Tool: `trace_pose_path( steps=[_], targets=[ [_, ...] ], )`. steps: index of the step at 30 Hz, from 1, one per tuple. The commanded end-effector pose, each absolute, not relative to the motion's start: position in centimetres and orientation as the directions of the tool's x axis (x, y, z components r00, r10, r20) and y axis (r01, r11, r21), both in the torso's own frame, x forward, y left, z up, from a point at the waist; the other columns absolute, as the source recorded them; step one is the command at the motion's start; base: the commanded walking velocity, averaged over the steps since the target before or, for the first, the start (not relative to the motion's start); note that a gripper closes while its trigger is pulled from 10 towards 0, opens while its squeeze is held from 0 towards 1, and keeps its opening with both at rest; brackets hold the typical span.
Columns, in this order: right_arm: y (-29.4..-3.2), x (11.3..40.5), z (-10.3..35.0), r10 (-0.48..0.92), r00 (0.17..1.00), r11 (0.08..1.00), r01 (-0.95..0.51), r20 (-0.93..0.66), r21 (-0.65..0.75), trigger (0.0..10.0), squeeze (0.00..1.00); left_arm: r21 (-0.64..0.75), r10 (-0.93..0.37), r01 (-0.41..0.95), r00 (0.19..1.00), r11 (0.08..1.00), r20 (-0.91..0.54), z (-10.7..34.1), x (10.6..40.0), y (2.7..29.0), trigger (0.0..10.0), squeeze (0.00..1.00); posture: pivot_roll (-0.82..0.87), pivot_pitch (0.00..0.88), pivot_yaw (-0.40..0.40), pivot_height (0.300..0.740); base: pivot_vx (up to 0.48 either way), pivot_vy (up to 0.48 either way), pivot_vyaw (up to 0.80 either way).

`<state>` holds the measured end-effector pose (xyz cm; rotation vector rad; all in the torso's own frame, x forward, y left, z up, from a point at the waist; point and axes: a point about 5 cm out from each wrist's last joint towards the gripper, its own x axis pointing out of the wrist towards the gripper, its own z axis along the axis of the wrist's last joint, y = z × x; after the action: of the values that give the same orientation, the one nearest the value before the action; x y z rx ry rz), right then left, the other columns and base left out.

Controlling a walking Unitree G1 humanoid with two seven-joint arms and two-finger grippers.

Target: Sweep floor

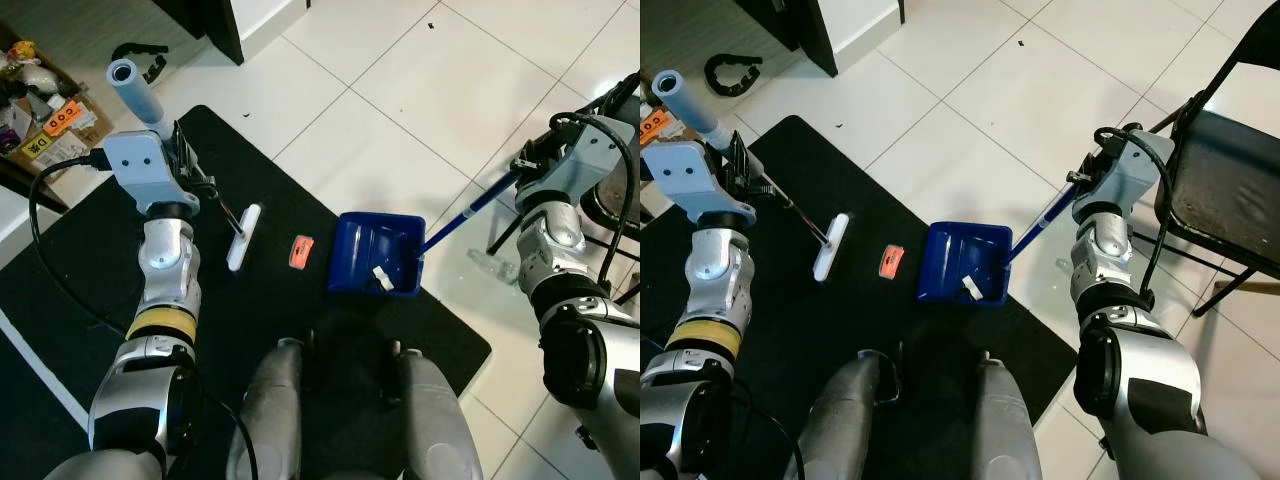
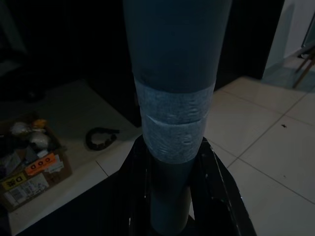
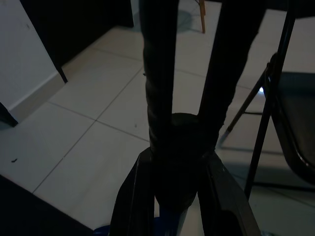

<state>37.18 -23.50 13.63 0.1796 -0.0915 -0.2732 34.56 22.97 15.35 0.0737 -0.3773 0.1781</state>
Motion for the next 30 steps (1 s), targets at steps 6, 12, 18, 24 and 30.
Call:
trace_pose_path(
  steps=[6, 12, 18, 24, 30],
  targets=[
    [-23.0, 36.7, 12.1, -0.28, 0.96, 0.94, 0.272, 0.01, 0.206, 0.0, 0.0, 0.059, 0.118, -0.153, 0.911, 0.986, 0.396, 15.7, 34.5, 22.4, 10.0, 0.0, 0.1, 0.422, -0.028, 0.74, 0.0, 0.0, 0.0],
    [-22.1, 37.2, 12.5, -0.256, 0.967, 0.951, 0.25, 0.011, 0.185, 0.0, 0.0, 0.064, 0.103, -0.14, 0.91, 0.988, 0.401, 16.0, 34.7, 22.1, 10.0, 0.0, 0.11, 0.458, -0.027, 0.74, 0.0, 0.0, 0.0],
    [-21.5, 37.7, 13.3, -0.234, 0.972, 0.964, 0.227, 0.033, 0.136, 4.0, 0.0, 0.061, 0.09, -0.125, 0.91, 0.99, 0.405, 16.3, 35.0, 21.6, 10.0, 0.0, 0.12, 0.476, -0.031, 0.74, 0.0, 0.0, 0.0],
    [-19.0, 38.3, 14.0, -0.198, 0.979, 0.979, 0.195, 0.056, 0.064, 10.0, 0.0, 0.026, 0.069, -0.086, 0.915, 0.996, 0.398, 16.3, 35.4, 20.4, 10.0, 0.0, 0.1, 0.464, -0.041, 0.74, 0.0, 0.0, 0.0],
    [-16.7, 38.3, 13.9, -0.254, 0.965, 0.966, 0.25, 0.067, 0.063, 10.0, 0.0, 0.01, 0.049, -0.058, 0.917, 0.998, 0.395, 16.2, 35.6, 19.3, 10.0, 0.0, 0.08, 0.456, -0.048, 0.74, 0.0, 0.0, 0.0]
  ],
)
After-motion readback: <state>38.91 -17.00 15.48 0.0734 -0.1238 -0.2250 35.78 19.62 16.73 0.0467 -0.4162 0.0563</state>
